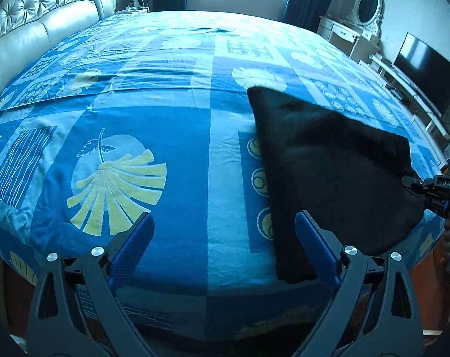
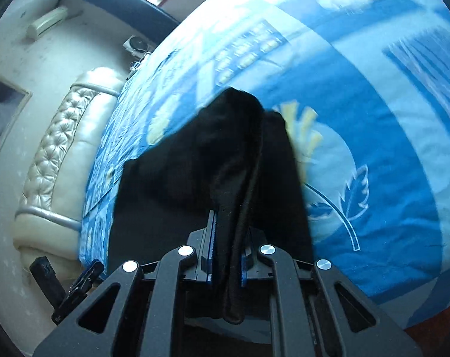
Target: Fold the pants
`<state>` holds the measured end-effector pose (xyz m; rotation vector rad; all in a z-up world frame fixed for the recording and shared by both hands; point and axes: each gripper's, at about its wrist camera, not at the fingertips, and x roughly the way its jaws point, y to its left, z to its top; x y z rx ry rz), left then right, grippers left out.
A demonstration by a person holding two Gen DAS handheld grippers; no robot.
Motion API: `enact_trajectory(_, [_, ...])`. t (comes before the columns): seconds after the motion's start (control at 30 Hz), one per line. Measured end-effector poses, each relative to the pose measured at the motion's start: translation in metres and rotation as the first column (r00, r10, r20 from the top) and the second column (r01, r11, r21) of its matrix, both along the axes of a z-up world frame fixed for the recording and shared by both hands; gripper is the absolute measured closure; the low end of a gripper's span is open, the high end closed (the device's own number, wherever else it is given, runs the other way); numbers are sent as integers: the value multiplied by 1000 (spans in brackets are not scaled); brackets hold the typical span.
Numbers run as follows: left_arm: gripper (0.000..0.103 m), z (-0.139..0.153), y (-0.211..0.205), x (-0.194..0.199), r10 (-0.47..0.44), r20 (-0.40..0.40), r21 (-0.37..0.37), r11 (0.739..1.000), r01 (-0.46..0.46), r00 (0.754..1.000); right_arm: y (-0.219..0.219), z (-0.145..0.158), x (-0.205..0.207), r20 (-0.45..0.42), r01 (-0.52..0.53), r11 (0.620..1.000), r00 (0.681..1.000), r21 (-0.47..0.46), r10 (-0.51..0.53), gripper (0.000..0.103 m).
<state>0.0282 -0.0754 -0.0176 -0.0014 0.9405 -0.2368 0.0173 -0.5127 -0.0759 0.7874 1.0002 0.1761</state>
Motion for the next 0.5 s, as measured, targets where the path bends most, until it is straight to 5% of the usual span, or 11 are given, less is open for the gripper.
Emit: enact_trajectory(0.5, [8,-35,4,15,33,-110,63,998,-26,993,-27,-26,-18,68,5,984,998,176,-17,90])
